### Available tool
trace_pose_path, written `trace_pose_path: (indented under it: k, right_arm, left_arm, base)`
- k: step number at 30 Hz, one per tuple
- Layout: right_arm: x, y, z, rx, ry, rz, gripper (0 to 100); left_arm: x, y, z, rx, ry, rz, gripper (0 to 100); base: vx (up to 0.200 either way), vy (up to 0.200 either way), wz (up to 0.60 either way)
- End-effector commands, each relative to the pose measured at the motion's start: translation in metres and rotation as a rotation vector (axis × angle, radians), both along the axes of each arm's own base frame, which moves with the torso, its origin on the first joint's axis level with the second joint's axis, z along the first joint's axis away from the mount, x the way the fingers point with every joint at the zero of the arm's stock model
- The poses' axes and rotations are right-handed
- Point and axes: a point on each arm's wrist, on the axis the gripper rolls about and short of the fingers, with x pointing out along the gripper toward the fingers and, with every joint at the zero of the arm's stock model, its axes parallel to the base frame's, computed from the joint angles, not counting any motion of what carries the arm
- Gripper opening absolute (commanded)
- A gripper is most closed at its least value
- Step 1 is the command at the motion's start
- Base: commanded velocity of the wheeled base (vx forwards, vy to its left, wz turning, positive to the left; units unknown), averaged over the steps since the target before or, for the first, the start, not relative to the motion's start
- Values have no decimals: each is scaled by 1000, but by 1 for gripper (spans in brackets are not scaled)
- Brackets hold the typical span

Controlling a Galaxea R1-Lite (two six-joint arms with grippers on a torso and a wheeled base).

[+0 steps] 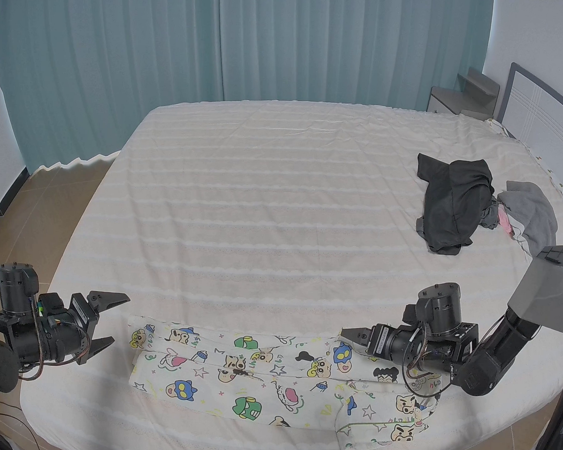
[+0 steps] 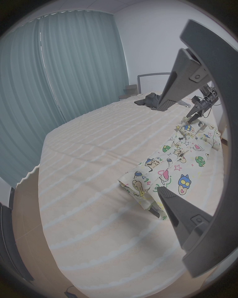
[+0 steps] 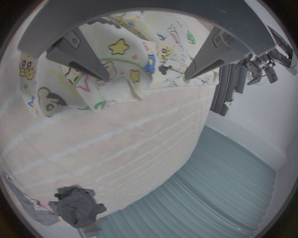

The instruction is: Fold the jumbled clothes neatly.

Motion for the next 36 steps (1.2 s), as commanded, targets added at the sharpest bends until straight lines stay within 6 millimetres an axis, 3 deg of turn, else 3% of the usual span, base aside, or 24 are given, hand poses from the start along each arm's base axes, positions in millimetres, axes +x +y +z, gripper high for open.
trace_pose_path:
  k: [1, 10, 24, 31, 33, 35, 36]
  right_arm:
    - [-7, -14, -7, -20, 28, -37, 100]
    - [-31, -33, -19, -34, 8, -74, 100]
    - [-29, -53, -40, -23, -6, -145, 100]
    - [-48, -47, -4, 51, -174, -94, 100]
    - [-50, -45, 9, 52, -230, -72, 100]
    - [-50, -45, 10, 51, -234, -70, 100]
    - [-48, -44, 23, 30, -301, -37, 100]
  left_arm:
    - [-4, -1, -8, -1, 24, -1, 100]
    - [-5, -1, -8, -1, 24, -1, 100]
    - [-7, -4, -10, 0, 31, -20, 100]
    - [-7, -4, -10, 0, 32, -20, 100]
    - [-7, -4, -10, 0, 31, -20, 100]
    - [-7, -4, -10, 0, 31, -20, 100]
    - [-7, -4, -10, 0, 31, -20, 100]
  base:
    - [0, 0, 0]
    - [0, 0, 0]
    - [0, 0, 0]
    - [0, 0, 0]
    - [0, 0, 0]
    - [0, 0, 0]
    - [0, 0, 0]
